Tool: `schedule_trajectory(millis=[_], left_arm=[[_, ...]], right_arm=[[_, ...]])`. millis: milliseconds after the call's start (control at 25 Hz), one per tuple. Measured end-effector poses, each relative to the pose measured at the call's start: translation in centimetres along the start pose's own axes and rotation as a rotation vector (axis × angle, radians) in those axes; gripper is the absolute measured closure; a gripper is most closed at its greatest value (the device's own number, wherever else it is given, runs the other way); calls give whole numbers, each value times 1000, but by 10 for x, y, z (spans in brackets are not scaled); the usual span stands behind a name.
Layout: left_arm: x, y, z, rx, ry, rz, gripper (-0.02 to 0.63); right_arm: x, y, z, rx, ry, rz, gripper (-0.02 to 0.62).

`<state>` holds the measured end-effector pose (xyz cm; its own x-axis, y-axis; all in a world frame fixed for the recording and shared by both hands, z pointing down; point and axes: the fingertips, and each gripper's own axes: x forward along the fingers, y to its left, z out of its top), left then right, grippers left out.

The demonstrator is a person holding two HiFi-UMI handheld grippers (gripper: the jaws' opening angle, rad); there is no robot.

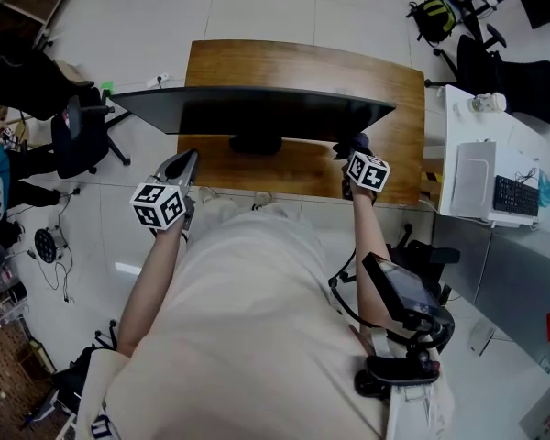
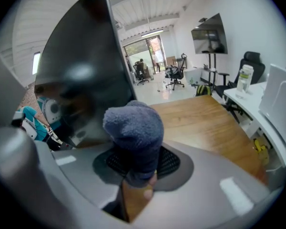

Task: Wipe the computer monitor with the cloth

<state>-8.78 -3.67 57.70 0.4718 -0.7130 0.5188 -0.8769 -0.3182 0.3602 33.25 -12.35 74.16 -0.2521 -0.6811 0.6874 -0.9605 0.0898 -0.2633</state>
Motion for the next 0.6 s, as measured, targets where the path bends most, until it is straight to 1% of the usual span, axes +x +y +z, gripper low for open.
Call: schedule_trajectory(millis=[240, 400, 480, 600], left_arm=[[-8, 8, -4, -2, 12, 23, 615], [-17, 17, -12, -11, 26, 48, 615], [-22, 21, -17, -17, 34, 60, 615], [-28, 28, -23, -27, 45, 72, 615]], right_arm=[[25, -8, -29, 0, 30, -7, 491], [35, -16, -46, -24, 60, -52, 491], [42, -17, -52, -27, 57, -46, 491], [49, -15, -61, -18, 30, -9, 490]])
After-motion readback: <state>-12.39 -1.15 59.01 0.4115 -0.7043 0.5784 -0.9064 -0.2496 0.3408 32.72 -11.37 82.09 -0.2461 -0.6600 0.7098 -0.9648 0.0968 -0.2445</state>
